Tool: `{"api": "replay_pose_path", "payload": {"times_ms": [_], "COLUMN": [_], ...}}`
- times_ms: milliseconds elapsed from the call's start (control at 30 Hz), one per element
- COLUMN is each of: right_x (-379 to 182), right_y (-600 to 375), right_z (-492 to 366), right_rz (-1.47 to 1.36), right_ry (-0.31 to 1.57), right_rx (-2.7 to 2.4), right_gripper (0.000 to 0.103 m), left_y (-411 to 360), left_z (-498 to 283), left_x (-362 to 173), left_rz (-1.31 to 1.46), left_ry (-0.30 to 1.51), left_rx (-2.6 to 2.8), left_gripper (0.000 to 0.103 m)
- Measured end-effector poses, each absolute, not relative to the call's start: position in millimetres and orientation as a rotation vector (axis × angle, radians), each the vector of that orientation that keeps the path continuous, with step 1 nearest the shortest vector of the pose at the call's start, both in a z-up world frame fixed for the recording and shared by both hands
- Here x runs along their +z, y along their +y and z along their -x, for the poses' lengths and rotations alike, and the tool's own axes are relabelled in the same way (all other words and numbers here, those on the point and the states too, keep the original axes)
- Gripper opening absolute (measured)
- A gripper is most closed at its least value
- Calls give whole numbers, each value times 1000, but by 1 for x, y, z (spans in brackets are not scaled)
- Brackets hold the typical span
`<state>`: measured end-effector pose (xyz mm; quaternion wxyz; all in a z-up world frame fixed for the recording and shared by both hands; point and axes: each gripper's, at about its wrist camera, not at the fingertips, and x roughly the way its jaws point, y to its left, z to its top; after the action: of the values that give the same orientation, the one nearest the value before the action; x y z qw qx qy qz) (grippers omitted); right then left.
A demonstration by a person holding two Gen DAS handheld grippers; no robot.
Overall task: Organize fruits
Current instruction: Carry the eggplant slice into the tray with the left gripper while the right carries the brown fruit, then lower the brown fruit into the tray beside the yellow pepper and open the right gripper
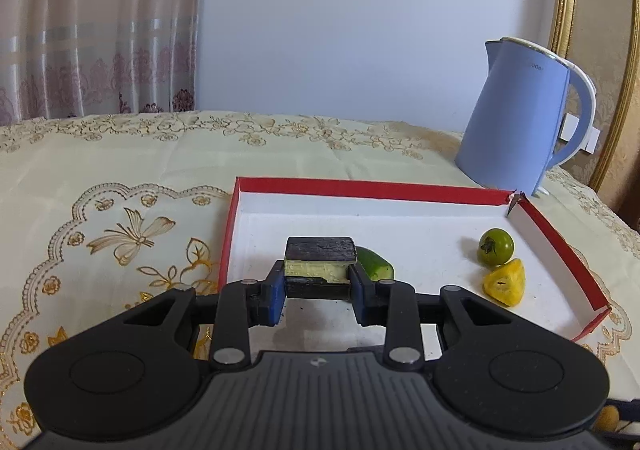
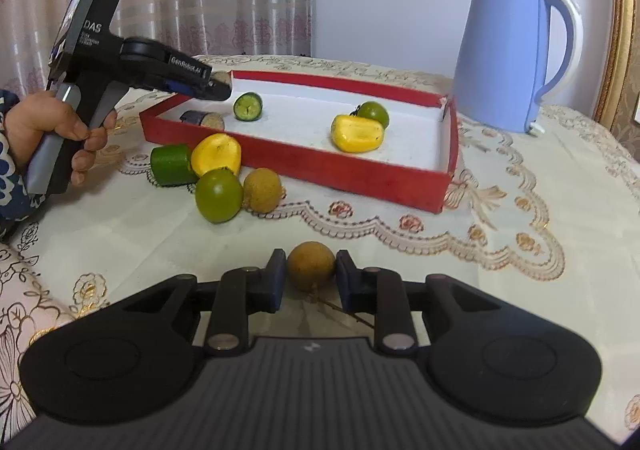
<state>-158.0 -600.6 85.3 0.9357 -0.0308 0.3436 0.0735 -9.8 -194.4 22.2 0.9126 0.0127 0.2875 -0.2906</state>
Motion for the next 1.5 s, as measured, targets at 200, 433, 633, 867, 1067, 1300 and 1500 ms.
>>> {"api": "replay_pose_path", "payload": {"times_ms": [200,433,633,867,1067,1300,1500], "right_x": [117,136,121,107,101,100,94], "right_y": [-607,-611,-616,-620,-626,-629,-629], "right_z": [133,81,47,27,23,25,24], "right_rz": [112,161,190,194,192,181,171], "right_ry": [652,621,684,722,733,729,741], "right_rx": [120,97,65,53,40,38,41], "right_gripper": [25,25,25,25,25,25,25], "left_y": [-195,-196,-198,-199,-200,-200,-199], "left_z": [9,8,8,7,7,7,7], "left_x": [21,20,19,18,17,17,16], "left_rz": [-23,-30,-33,-33,-36,-37,-37], "left_ry": [605,614,620,625,631,633,634], "left_rx": [-608,-610,-611,-611,-615,-616,-615], "left_gripper": [32,32,32,32,32,32,32]}}
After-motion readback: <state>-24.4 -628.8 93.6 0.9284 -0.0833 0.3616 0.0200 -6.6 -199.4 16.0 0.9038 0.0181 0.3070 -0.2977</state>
